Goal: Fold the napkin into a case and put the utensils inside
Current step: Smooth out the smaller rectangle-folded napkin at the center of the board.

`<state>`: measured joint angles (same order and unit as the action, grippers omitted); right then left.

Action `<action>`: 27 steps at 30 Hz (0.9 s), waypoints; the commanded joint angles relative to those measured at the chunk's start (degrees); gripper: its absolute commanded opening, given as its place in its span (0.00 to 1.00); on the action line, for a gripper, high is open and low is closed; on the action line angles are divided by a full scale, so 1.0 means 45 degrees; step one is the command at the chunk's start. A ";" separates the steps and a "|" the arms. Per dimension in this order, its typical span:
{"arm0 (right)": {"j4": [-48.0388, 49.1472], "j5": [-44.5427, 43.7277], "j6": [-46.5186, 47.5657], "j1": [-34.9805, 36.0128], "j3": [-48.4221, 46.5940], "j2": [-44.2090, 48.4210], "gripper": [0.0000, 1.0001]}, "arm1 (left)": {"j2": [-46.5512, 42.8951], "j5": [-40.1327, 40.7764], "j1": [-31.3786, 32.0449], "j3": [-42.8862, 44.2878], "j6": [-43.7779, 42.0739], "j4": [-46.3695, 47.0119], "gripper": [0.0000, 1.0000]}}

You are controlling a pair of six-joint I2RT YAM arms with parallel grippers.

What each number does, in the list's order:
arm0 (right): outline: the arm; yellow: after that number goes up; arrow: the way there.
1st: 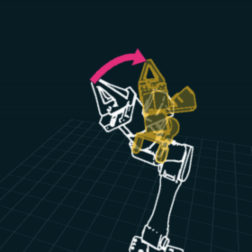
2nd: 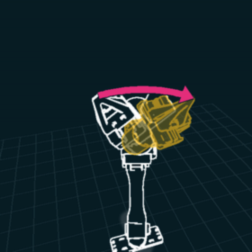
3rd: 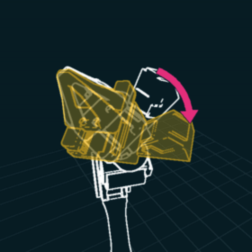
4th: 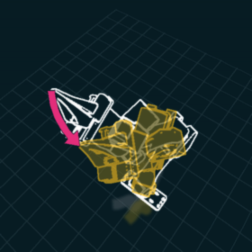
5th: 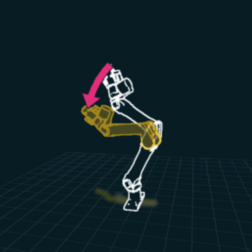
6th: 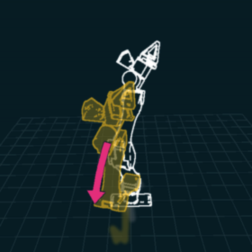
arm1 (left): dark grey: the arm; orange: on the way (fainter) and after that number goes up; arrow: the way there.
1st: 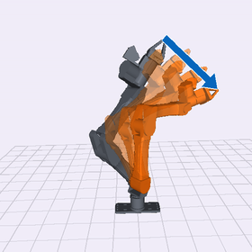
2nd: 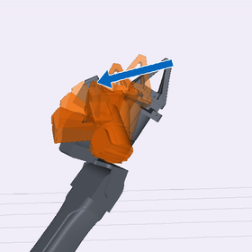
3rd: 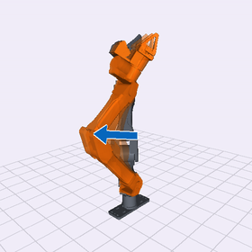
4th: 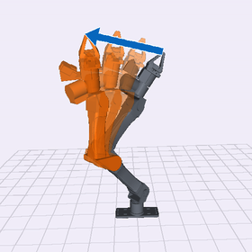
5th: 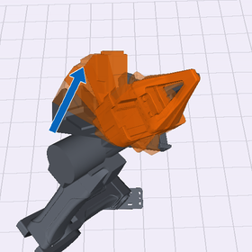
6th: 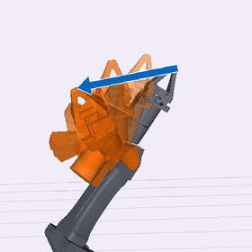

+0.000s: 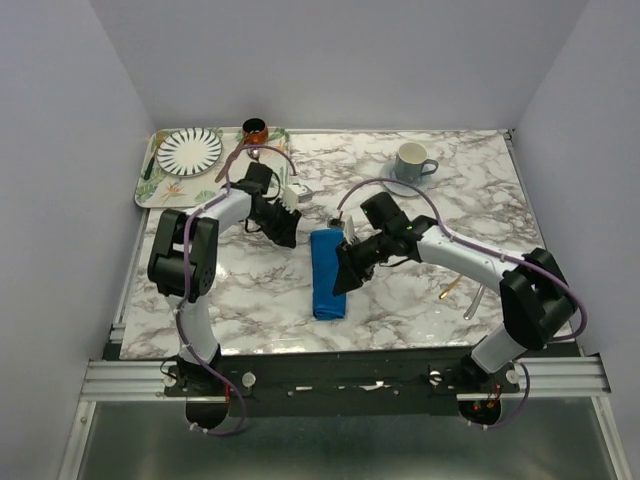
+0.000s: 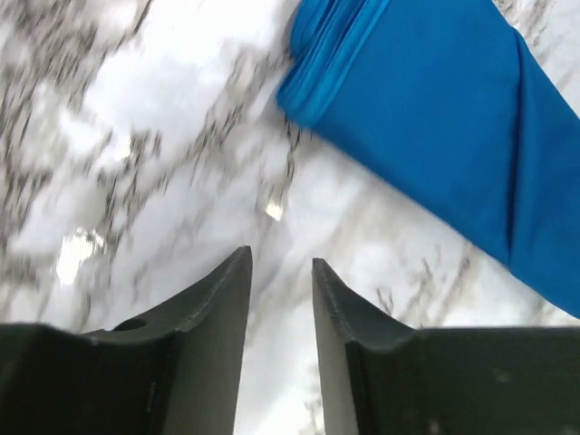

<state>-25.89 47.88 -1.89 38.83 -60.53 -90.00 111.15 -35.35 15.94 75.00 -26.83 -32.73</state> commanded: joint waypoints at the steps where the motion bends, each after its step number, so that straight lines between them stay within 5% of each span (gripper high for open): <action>1: 0.1221 0.1020 -0.1044 0.0843 -0.0316 -0.1190 0.44 | -0.2159 -0.1459 -0.1061 -0.1293 0.1235 0.0164 0.49; 17: 0.0442 0.0983 -0.1123 0.1039 -0.1821 -0.6112 0.45 | -0.5286 -0.1831 -0.1707 -0.4166 0.2893 0.1354 0.59; 23: 0.0168 0.1098 -0.0811 0.1000 -0.1959 -0.5278 0.51 | -0.6086 -0.2007 -0.1766 -0.4597 0.3189 0.1902 0.64; 27: -0.0281 0.0515 -0.0128 0.0923 -0.1803 -0.2259 0.66 | -0.7449 -0.1365 -0.1708 -0.4305 0.2721 0.1941 0.74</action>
<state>-24.34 53.45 -6.74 43.38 -68.47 -113.75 85.19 -42.02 8.23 54.24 -13.50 -26.63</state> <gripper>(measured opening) 0.566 0.678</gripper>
